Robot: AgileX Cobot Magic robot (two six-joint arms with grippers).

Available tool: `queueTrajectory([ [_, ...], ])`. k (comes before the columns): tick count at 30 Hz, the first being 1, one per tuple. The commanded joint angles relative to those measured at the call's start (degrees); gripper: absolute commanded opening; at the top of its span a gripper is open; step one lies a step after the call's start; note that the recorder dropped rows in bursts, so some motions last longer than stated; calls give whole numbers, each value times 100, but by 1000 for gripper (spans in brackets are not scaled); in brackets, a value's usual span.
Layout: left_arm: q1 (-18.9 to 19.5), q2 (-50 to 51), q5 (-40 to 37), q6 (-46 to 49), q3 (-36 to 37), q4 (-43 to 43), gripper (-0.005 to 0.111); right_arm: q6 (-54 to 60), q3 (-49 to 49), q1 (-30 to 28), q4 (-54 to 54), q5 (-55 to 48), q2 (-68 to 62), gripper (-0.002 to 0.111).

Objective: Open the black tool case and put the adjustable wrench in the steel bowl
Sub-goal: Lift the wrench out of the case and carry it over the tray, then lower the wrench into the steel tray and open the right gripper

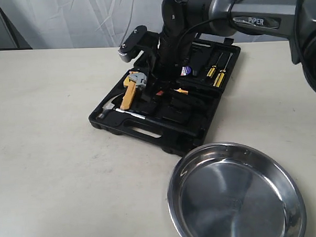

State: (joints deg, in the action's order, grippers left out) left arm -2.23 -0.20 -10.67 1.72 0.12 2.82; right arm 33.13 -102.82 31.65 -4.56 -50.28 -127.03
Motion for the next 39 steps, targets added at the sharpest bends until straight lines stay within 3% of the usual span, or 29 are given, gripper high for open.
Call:
queueTrajectory([
  [1,-21,20,36,0,-12,-15,0,-231,-26,-20,-12,-306,112,-1],
  [8,-21,20,36,0,-12,-15,0,-517,-26,-20,-320,-989,497,-1],
  [13,-21,20,36,0,-12,-15,0,-856,397,-20,-713,-836,1167,-1],
  [30,-21,20,36,0,-12,-15,0,-2008,6091,-20,-912,1032,4979,-1],
  [35,-21,20,36,0,-12,-15,0,-2037,7156,-20,-1016,2418,4950,-1],
  [39,-21,20,36,0,-12,-15,0,-2037,7229,-20,-1016,2708,4599,-1],
])
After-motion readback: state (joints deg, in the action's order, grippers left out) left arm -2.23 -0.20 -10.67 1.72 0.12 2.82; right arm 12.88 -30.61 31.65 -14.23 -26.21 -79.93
